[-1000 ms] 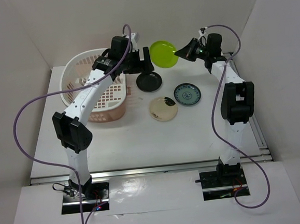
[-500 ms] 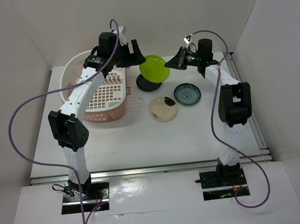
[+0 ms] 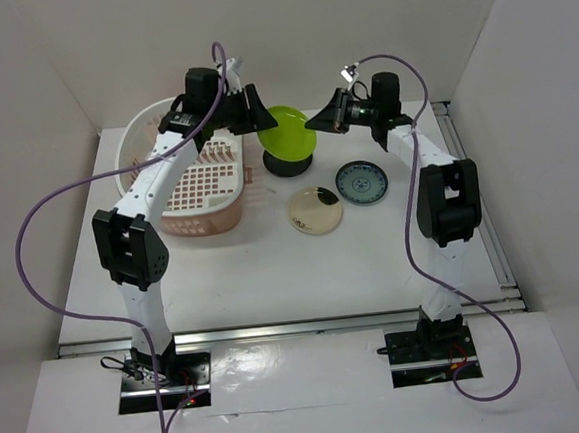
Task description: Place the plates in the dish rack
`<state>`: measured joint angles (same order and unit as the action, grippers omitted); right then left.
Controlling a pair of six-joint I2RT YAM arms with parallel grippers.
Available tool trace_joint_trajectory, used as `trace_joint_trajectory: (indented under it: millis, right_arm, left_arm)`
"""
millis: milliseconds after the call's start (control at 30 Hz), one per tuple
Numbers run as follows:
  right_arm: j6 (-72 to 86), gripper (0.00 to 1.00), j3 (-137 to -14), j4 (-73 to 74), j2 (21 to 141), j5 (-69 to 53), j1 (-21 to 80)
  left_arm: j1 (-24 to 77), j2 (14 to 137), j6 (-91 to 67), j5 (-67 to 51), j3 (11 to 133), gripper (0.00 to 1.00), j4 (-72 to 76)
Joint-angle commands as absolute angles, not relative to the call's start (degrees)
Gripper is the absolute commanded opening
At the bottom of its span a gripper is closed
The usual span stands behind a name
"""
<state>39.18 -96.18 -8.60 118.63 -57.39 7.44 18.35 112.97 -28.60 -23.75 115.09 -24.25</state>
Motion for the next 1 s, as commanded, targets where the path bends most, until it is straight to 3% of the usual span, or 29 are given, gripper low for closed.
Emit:
trace_joint_trajectory:
  millis: [0, 33, 100, 167, 267, 300, 367, 400, 433, 467, 500, 700, 967]
  right_arm:
    - [40.3, 0.00, -99.8, -13.4, 115.0, -57.2, 7.6]
    - [40.3, 0.00, -99.8, -13.4, 115.0, -56.6, 7.6]
    - [40.3, 0.00, -99.8, -13.4, 115.0, -56.6, 6.9]
    - [40.9, 0.00, -99.8, -13.4, 115.0, -56.1, 6.4]
    - [41.0, 0.00, -101.1, -13.4, 115.0, -56.1, 6.4]
    - [41.0, 0.00, -101.1, -13.4, 115.0, -56.1, 6.4]
    - [41.0, 0.02, -101.1, -13.4, 114.4, -56.1, 6.4]
    - [41.0, 0.13, -100.6, -13.4, 114.4, -56.1, 6.4]
    - [41.0, 0.64, -100.5, -13.4, 114.4, -56.1, 6.4]
    - [40.4, 0.91, -99.9, -12.2, 113.9, -55.2, 6.4]
    - [39.9, 1.00, -99.4, -11.6, 113.9, -54.5, 6.4]
    - [36.2, 1.00, -98.3, -5.3, 113.4, -47.6, 5.4]
    - [37.4, 1.00, -95.0, -7.6, 113.9, -48.3, 4.8]
  left_arm:
    - [18.8, 112.1, -27.3, -27.8, 114.1, 0.55, -21.9]
    - [18.8, 111.5, -27.2, -27.8, 114.1, 0.55, -21.9]
    - [18.8, 111.5, -27.2, -27.8, 113.6, 0.42, -21.9]
    - [18.8, 111.0, -27.2, -27.2, 112.9, 0.42, -21.9]
    - [18.8, 111.0, -27.2, -27.2, 112.9, 0.18, -21.9]
    - [18.8, 111.0, -27.2, -26.6, 112.9, 0.00, -21.9]
    - [18.8, 111.0, -27.2, -25.7, 112.9, 0.00, -22.4]
    - [18.8, 110.4, -27.2, -25.0, 112.9, 0.00, -22.4]
    - [18.8, 110.4, -27.2, -23.7, 113.6, 0.00, -23.2]
    - [18.8, 108.7, -26.5, -20.0, 114.4, 0.00, -24.3]
    - [18.8, 108.7, -26.5, -17.2, 114.4, 0.00, -25.1]
    - [18.3, 100.5, -22.0, 12.4, 114.7, 0.00, -27.8]
    - [15.1, 91.6, -10.7, 31.0, 108.5, 0.00, -22.5]
